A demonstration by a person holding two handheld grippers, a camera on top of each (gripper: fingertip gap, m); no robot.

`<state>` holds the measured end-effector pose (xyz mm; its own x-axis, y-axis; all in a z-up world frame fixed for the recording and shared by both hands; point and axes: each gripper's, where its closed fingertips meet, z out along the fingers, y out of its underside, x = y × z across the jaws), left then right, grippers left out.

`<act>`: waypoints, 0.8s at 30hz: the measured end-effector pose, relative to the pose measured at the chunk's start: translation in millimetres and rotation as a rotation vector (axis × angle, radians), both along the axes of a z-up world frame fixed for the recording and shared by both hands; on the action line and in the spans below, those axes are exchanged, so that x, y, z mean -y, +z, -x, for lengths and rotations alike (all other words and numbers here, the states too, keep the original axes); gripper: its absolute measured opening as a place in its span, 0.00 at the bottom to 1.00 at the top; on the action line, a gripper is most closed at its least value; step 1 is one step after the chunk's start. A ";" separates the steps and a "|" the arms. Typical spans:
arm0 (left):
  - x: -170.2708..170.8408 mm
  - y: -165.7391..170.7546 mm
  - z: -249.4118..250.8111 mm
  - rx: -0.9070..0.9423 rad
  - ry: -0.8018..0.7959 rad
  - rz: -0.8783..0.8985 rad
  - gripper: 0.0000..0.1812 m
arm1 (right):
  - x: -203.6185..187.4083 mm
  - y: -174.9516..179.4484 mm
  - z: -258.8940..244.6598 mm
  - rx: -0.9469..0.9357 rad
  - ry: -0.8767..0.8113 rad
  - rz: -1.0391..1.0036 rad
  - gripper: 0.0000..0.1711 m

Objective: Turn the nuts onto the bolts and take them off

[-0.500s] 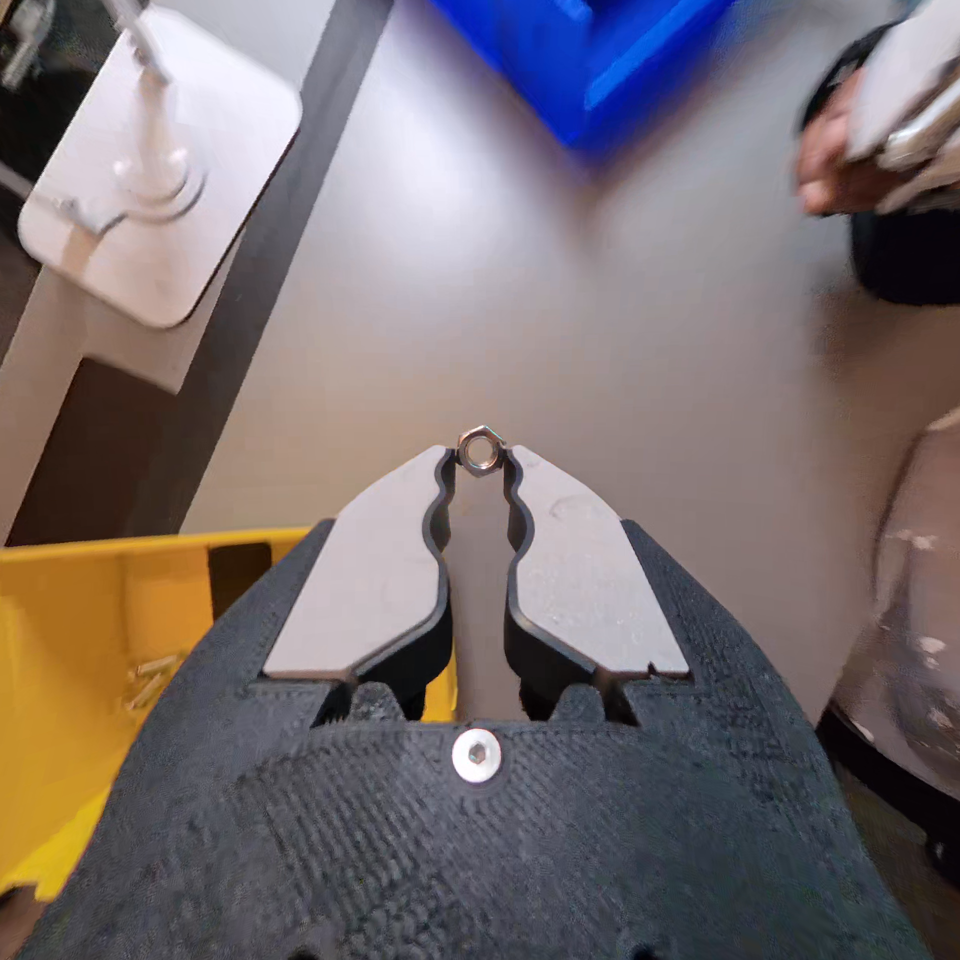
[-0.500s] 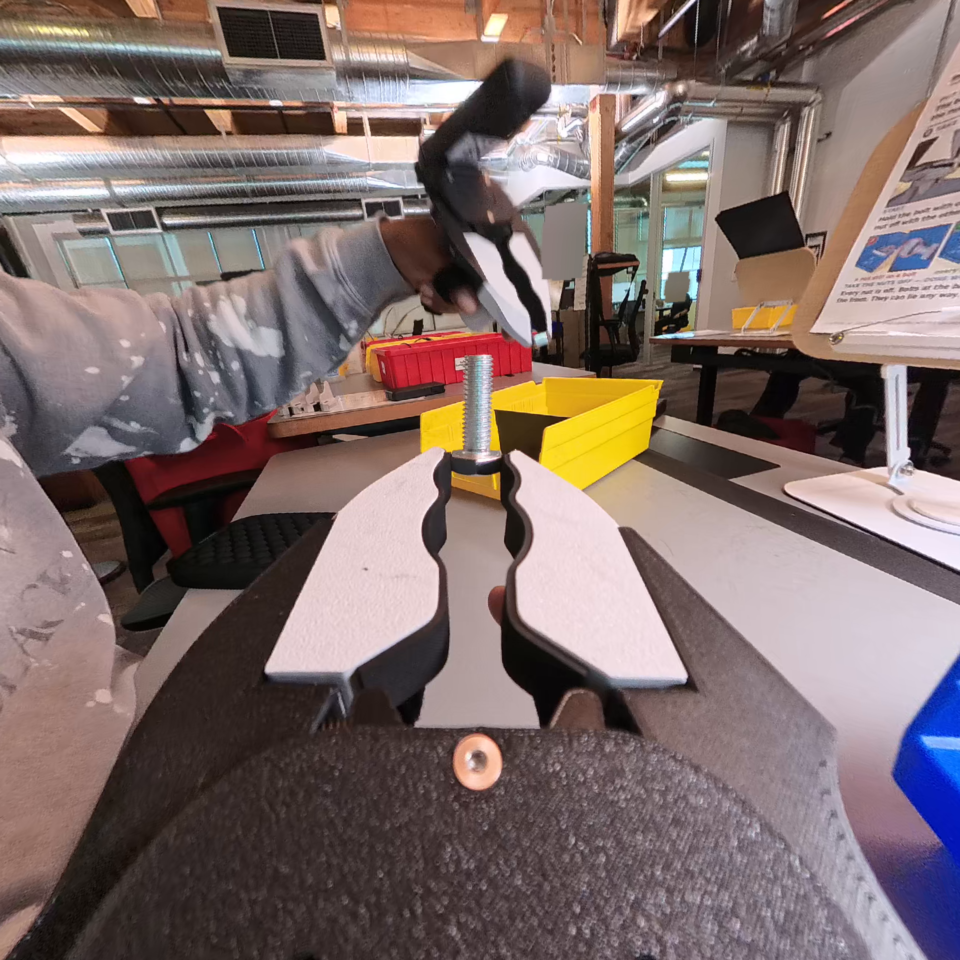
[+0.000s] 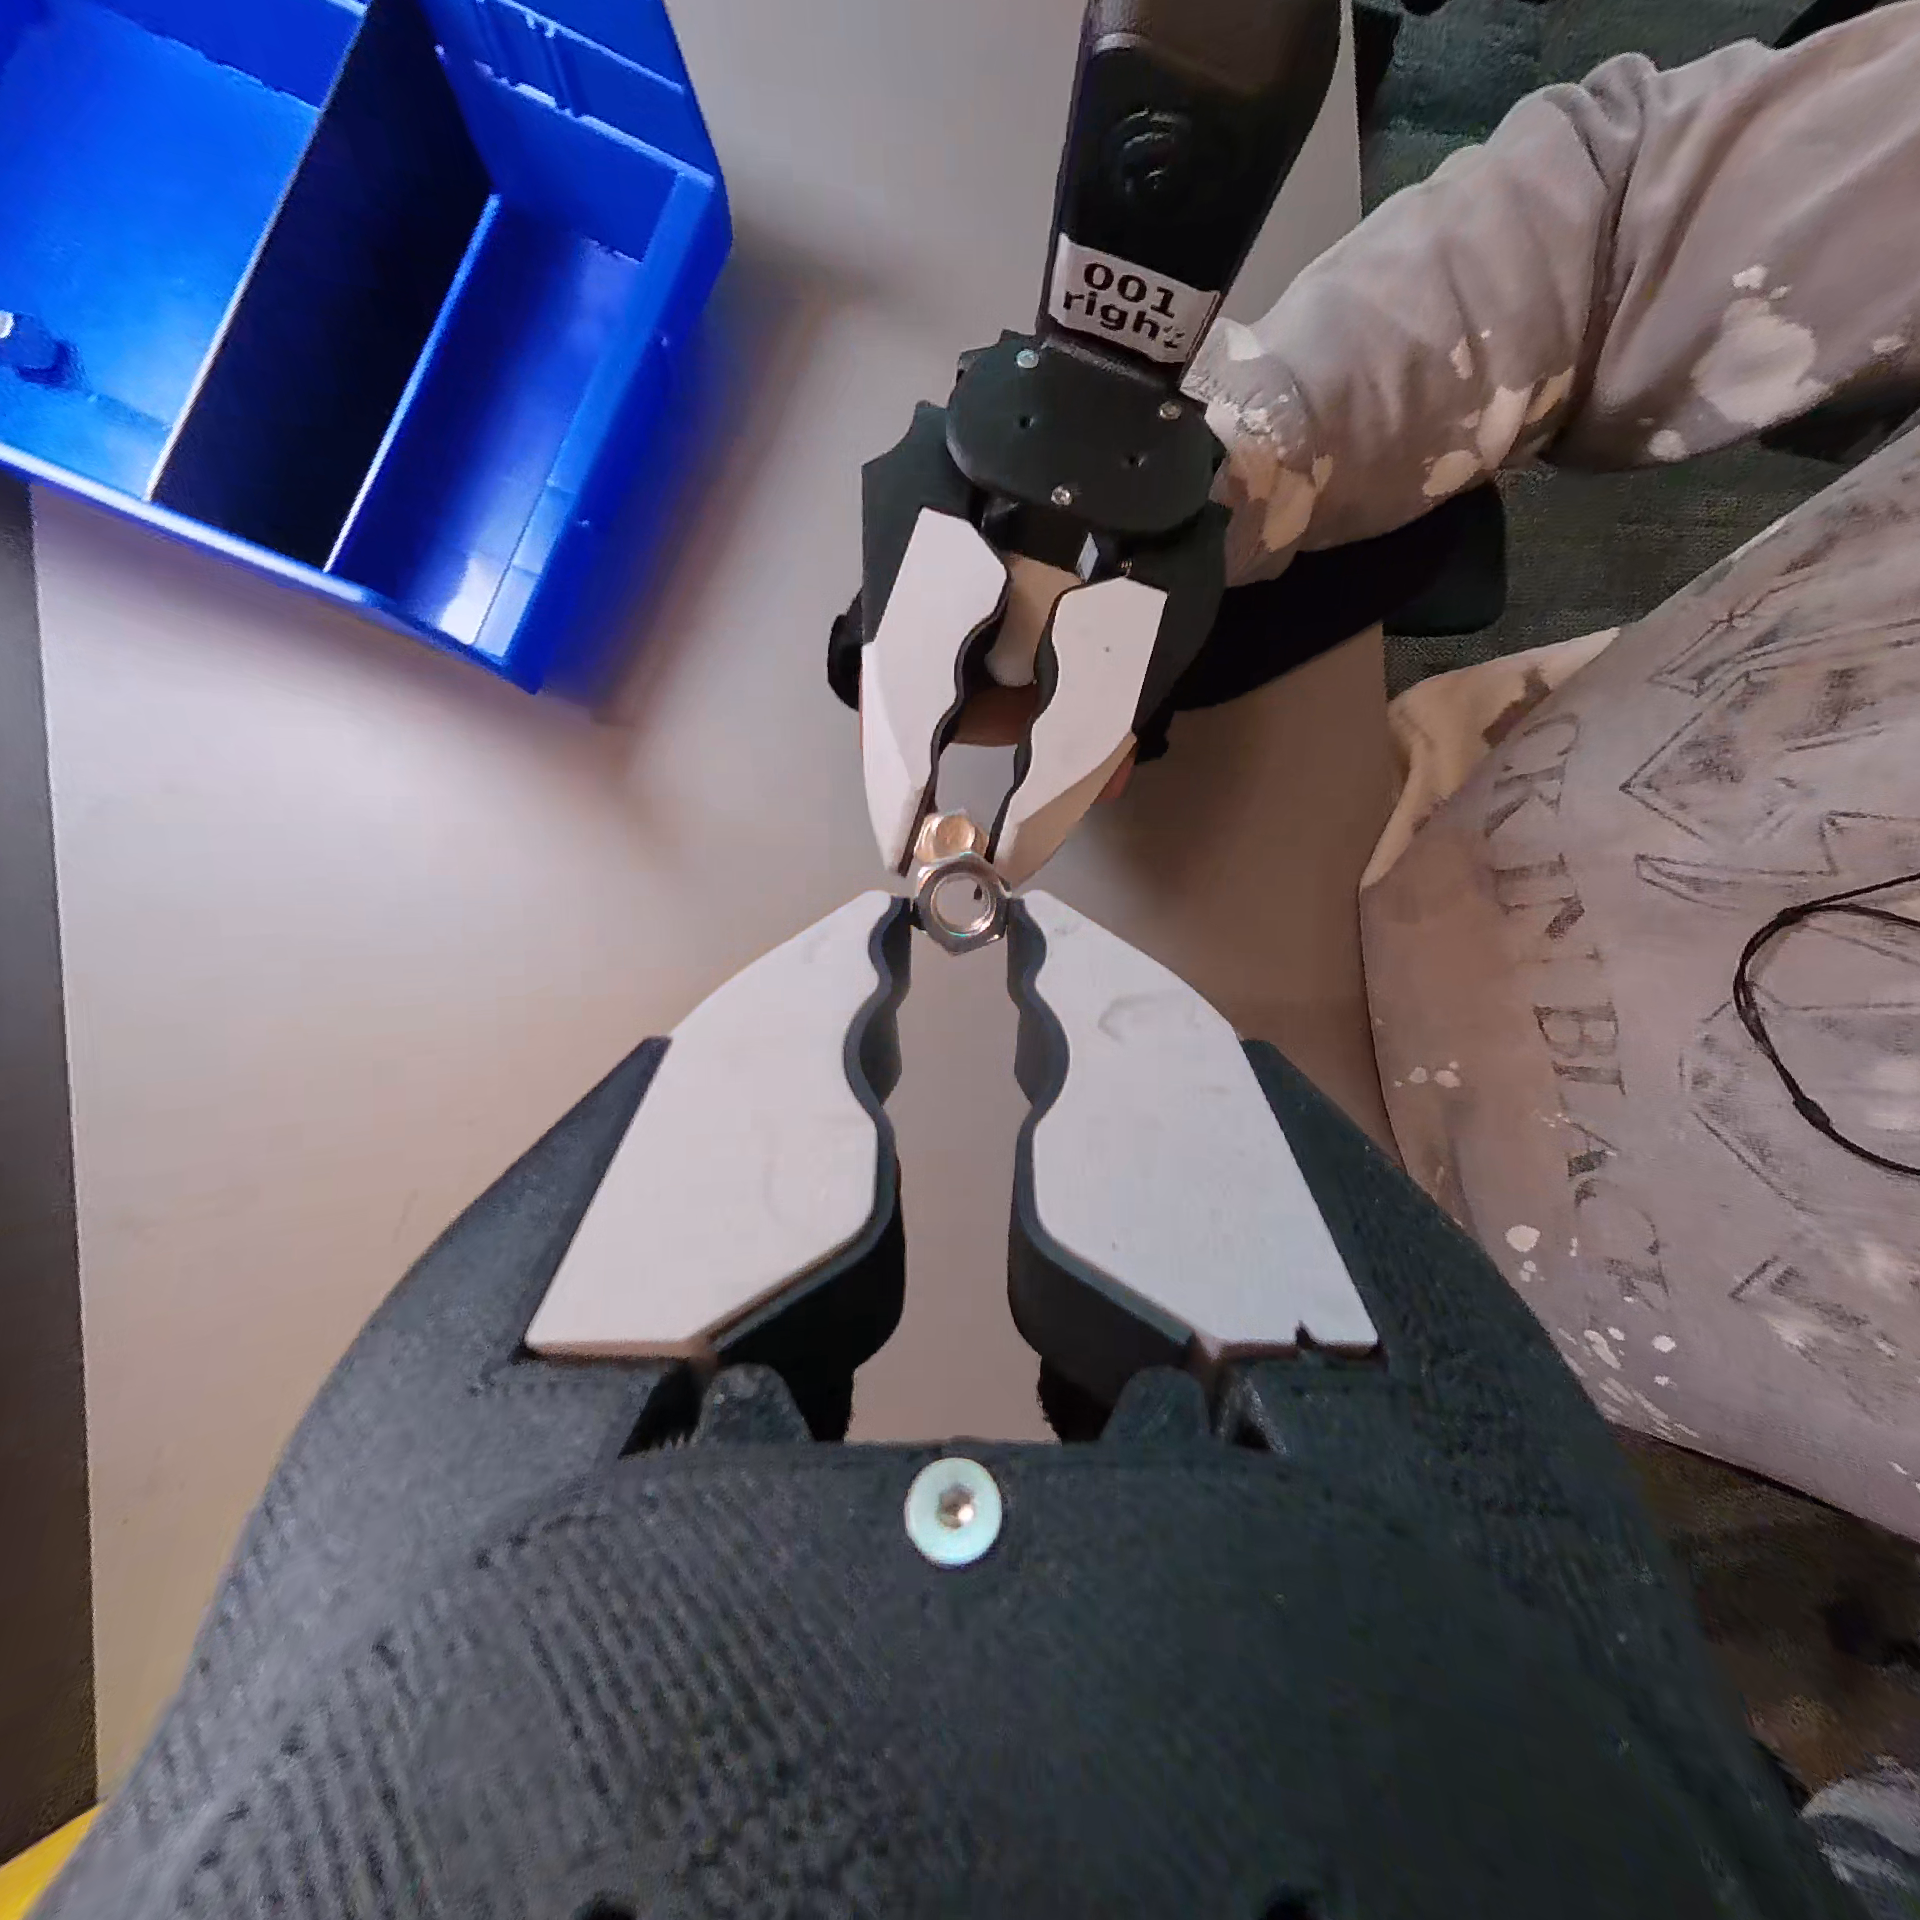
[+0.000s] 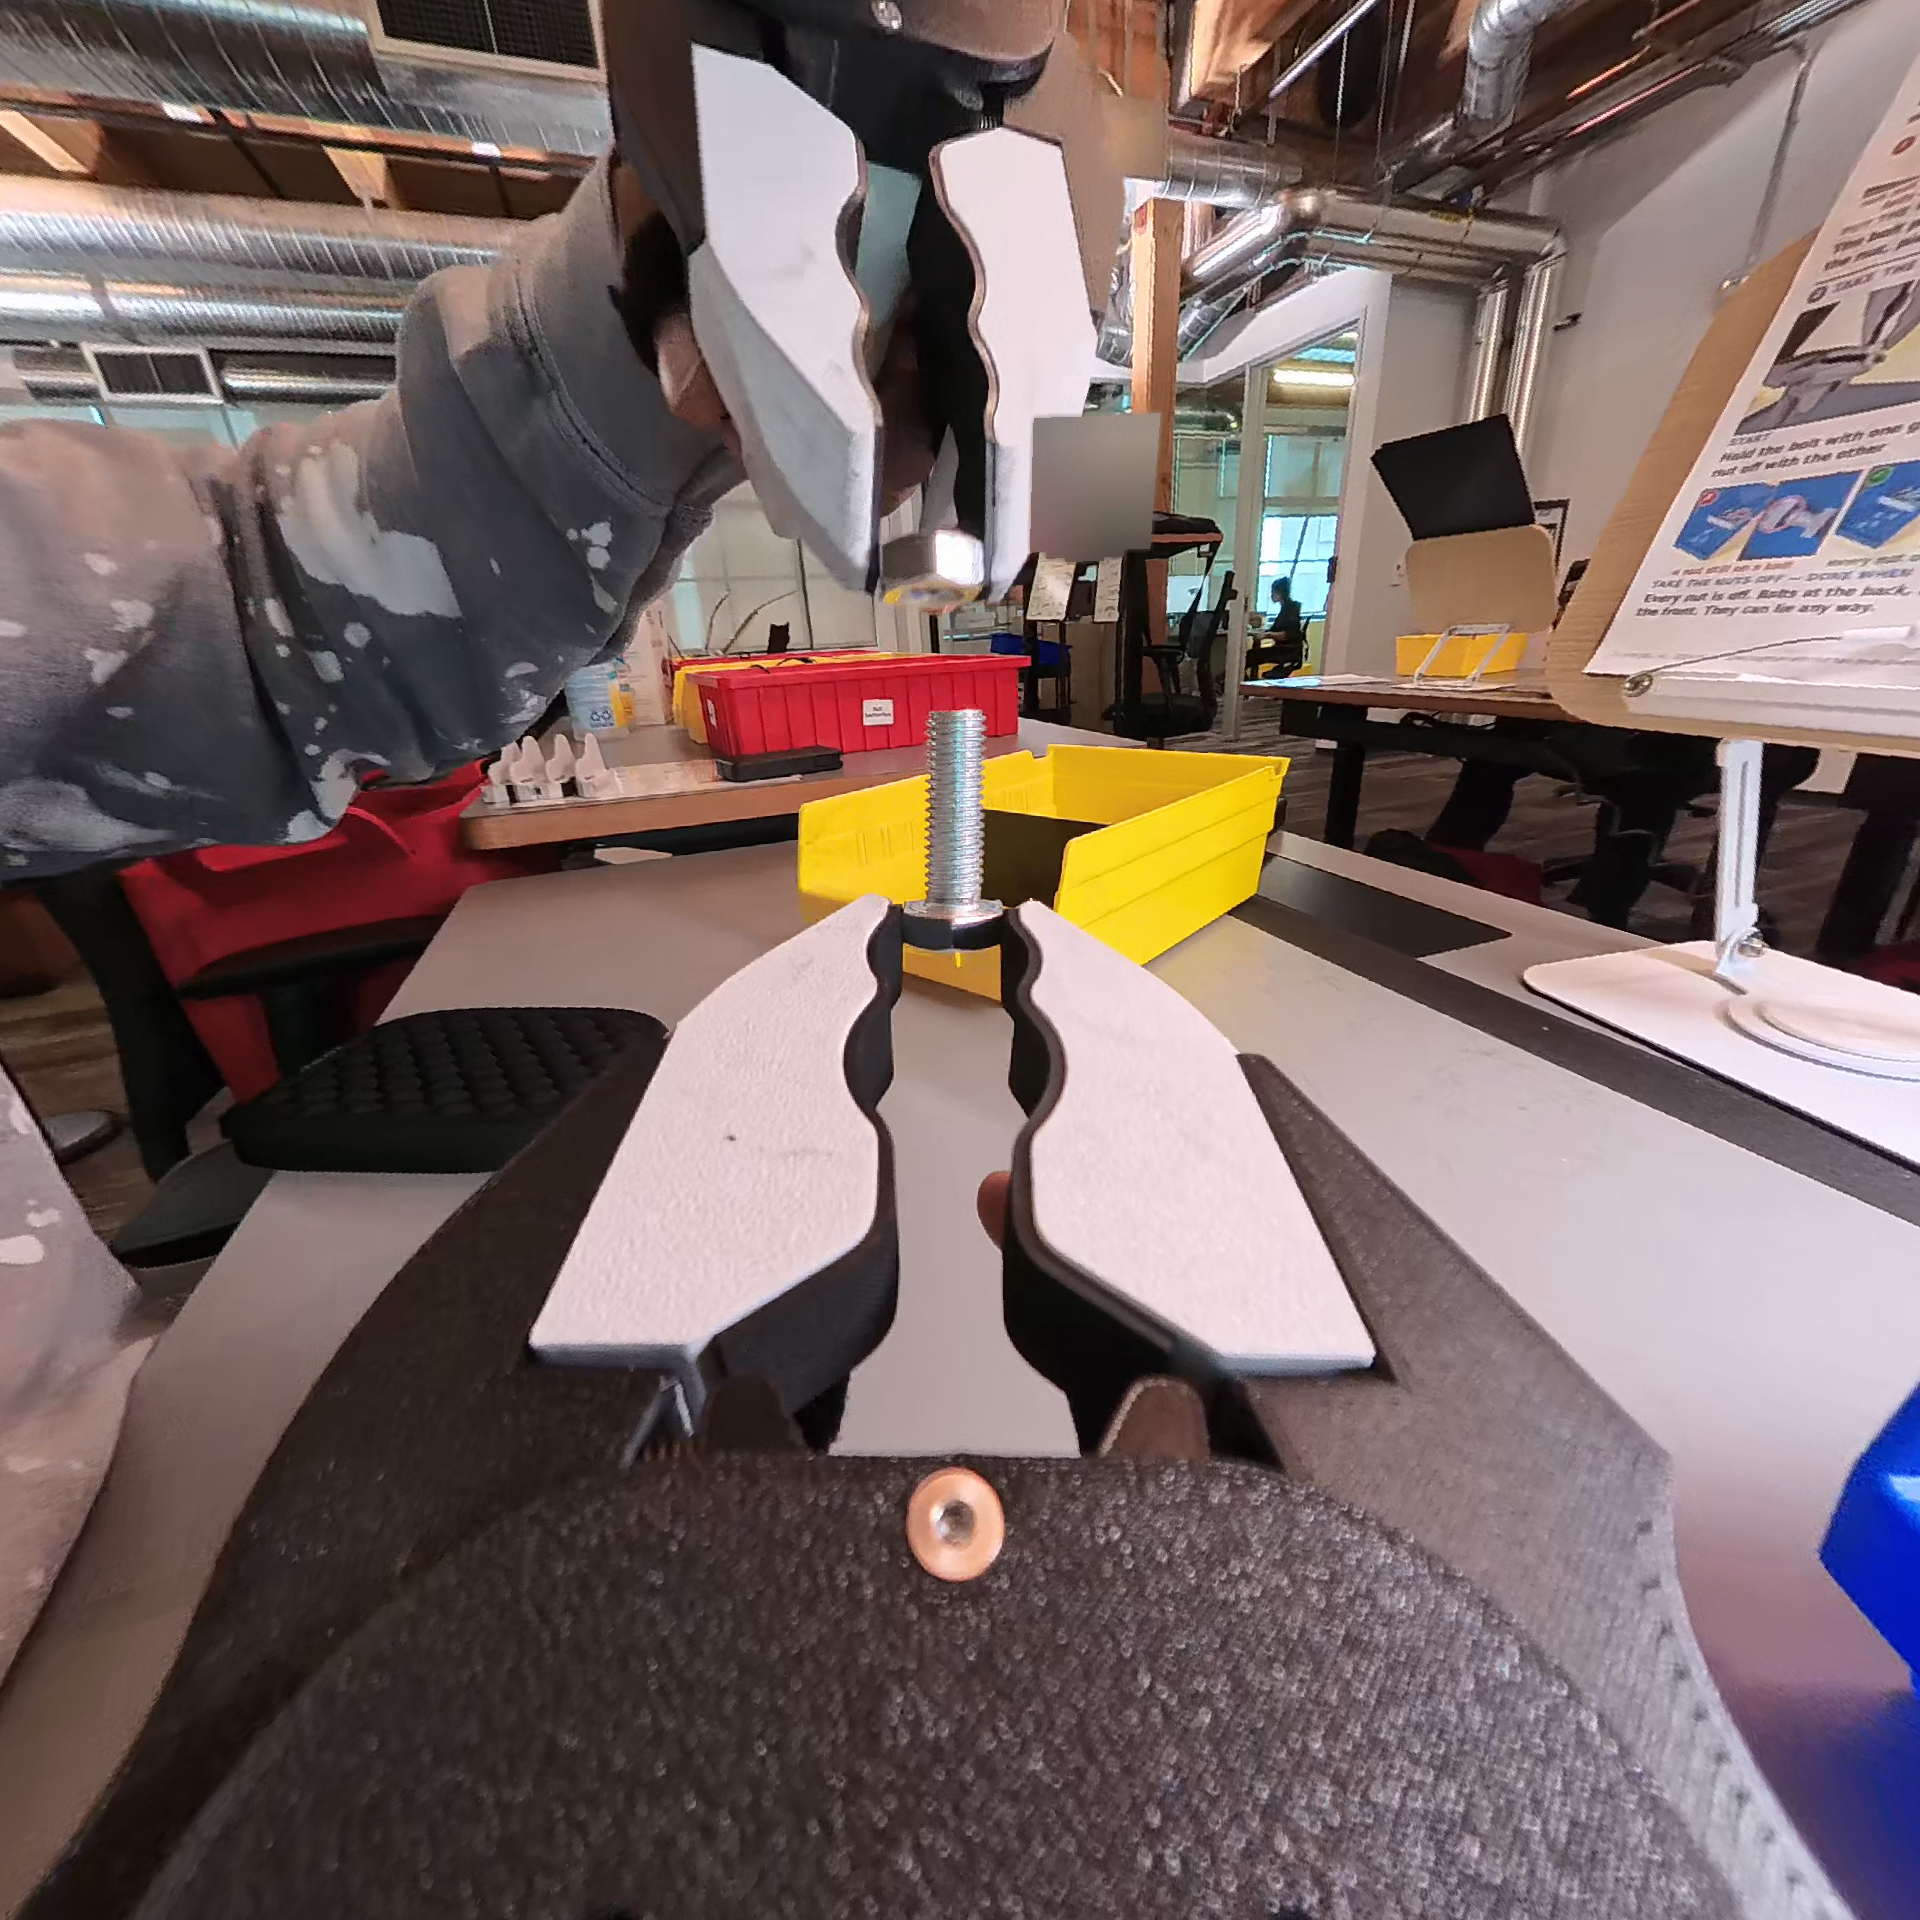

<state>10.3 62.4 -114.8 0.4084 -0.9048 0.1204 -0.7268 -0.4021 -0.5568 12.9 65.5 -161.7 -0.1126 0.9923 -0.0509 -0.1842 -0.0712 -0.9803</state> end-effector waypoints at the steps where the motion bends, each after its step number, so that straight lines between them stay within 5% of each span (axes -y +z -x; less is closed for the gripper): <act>1: 0.7 -1.4 -3.7 -0.002 -0.009 0.003 0.10 | 0.7 0.0 0.5 -0.001 -0.002 -0.003 0.10; 24: 3.0 -21.2 -10.9 -0.088 -0.040 0.018 0.10 | 4.2 -3.6 4.2 0.057 -0.069 -0.092 0.10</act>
<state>21.2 59.4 -136.0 0.3819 -0.9185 0.1022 -0.7881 -0.3814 -0.4832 8.7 61.3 -165.3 -0.0435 0.9984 0.0365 -0.1291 0.0306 -0.9912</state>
